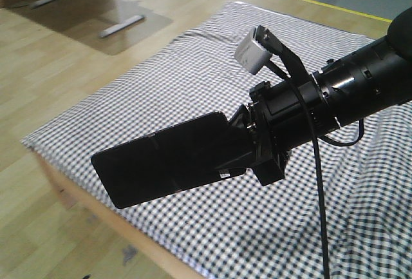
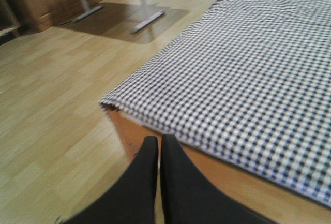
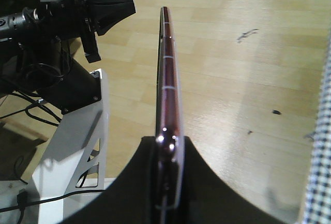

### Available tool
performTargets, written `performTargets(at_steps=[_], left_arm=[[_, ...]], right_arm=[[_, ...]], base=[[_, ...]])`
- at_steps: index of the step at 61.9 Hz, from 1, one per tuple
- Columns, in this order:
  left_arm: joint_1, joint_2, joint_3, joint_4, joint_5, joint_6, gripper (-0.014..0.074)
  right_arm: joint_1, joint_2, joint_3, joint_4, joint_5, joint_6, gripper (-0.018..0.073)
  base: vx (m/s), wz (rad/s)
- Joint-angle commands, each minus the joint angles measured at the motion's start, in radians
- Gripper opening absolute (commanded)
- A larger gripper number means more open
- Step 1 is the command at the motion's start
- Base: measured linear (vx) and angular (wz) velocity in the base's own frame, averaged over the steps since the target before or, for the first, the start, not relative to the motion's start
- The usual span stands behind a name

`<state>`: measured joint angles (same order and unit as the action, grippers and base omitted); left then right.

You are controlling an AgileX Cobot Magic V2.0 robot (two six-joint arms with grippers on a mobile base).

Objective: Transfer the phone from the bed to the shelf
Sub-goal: 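Drive the base away from the bed holding the phone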

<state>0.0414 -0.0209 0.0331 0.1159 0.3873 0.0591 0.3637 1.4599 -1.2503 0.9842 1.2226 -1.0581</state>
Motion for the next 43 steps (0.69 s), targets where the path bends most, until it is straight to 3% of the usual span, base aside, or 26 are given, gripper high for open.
performTargets(at_steps=[1,43], left_arm=[[0.001,-0.008,0.005,-0.001,-0.072,0.0,0.0001],[0.001,-0.008,0.005,-0.001,-0.072,0.0,0.0001]], right_arm=[[-0.001,-0.036,-0.026,0.075,0.065,0.0,-0.0002],[-0.001,-0.036,-0.026,0.075,0.065,0.0,-0.0002]], base=[[-0.16,0.6],[-0.16,0.64]])
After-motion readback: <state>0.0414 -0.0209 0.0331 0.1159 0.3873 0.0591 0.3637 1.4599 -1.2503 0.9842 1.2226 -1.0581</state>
